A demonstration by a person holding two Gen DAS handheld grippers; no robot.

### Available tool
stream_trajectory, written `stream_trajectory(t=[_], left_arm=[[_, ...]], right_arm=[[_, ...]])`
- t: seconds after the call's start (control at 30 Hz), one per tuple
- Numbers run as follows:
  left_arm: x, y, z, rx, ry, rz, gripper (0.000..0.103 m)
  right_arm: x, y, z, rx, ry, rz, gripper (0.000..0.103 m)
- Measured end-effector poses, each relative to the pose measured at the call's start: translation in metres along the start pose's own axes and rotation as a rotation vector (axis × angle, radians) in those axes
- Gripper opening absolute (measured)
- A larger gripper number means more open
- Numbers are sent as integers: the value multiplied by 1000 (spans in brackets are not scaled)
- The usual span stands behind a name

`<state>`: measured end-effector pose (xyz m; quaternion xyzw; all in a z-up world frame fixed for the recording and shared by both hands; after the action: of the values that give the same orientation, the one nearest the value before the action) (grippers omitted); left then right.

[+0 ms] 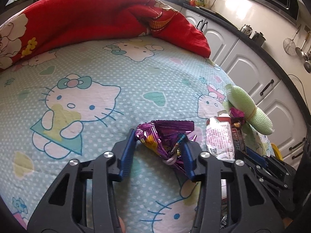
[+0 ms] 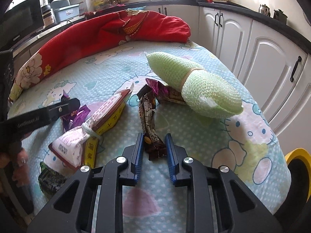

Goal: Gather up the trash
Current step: 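Grasp the purple wrapper with the left tool while the right tool grasps the brown candy bar, then carry the purple wrapper and candy bar over the yellow bin with both tools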

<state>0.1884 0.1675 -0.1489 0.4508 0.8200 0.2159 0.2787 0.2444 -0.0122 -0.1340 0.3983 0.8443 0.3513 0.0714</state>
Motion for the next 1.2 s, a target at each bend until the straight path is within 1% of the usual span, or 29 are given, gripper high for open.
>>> stream_trajectory(t=[0.13, 0.33, 0.57, 0.7, 0.83, 1.0, 1.2], left_arm=[[3, 0, -1, 2, -8, -8, 31], [5, 1, -6, -8, -8, -20, 29], [4, 10, -25, -58, -5, -26, 29], [-8, 16, -41, -101, -16, -1, 29], [-28, 19, -57, -135, -44, 29, 29], [-59, 18, -69, -154, -88, 71, 29], [-94, 9, -73, -152, -136, 125, 29]], right_arm=[[0, -10, -9, -7, 13, 4, 21], [1, -30, -27, -7, 18, -13, 19], [-2, -45, -46, -20, 24, 1, 19], [-9, -48, -55, -36, 21, 20, 19], [-16, -49, -65, -48, 21, 41, 19], [-28, -46, -80, -69, 3, 48, 19], [-49, -47, -103, -101, -28, 70, 19]])
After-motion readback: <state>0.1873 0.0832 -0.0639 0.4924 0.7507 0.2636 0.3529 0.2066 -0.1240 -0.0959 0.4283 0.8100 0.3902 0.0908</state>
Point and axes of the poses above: each gripper's, at about its wrist camera, not at the fingertips, and z roughly the way its jaws point, x to its left, y to its top, the point moved 8 cm from there along z, roughly the way its jaws point, and after that the axes turned 3 degrees about y, right-handed, at the moved point
